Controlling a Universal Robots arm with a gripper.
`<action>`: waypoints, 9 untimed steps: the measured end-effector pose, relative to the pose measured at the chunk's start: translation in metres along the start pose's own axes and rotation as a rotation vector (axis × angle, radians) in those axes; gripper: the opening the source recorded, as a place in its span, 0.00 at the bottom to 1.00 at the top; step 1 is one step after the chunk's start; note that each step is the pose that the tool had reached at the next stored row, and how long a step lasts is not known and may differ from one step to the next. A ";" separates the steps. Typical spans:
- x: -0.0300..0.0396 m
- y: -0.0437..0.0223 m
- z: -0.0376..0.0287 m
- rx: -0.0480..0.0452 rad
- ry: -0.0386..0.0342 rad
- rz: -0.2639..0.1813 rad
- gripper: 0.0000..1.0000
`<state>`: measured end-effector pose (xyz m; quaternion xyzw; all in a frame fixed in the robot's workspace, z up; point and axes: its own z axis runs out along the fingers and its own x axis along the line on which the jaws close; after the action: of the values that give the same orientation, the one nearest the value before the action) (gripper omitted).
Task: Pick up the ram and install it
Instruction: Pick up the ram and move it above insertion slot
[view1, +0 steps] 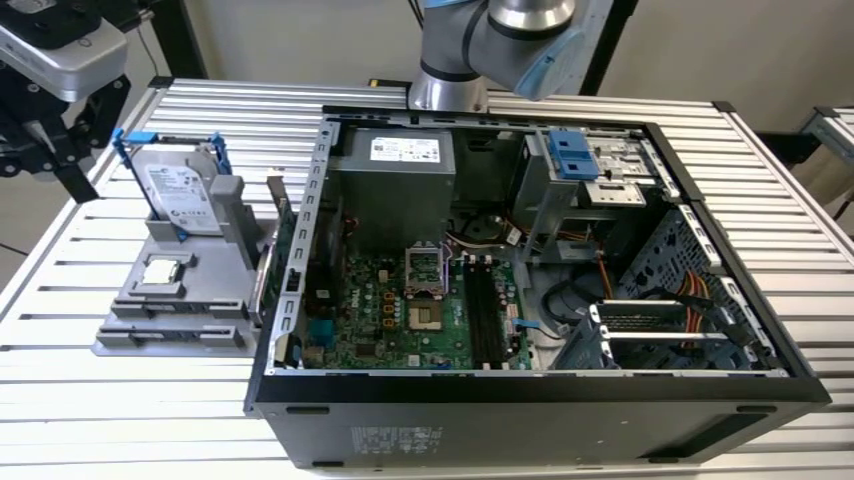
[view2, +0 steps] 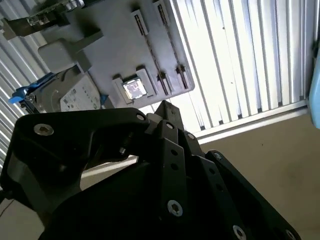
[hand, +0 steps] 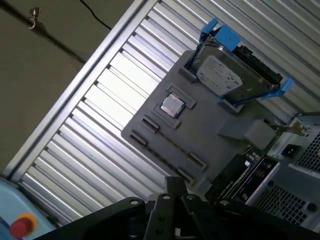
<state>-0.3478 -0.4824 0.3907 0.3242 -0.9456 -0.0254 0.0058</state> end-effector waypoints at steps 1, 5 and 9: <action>0.0000 0.0000 0.0000 -0.0001 0.0006 -0.011 0.00; -0.0004 -0.0002 0.0000 -0.0003 0.0030 -0.059 0.00; -0.0006 -0.0005 0.0000 -0.0005 0.0052 -0.107 0.00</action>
<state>-0.3471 -0.4824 0.3906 0.3744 -0.9269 -0.0251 0.0069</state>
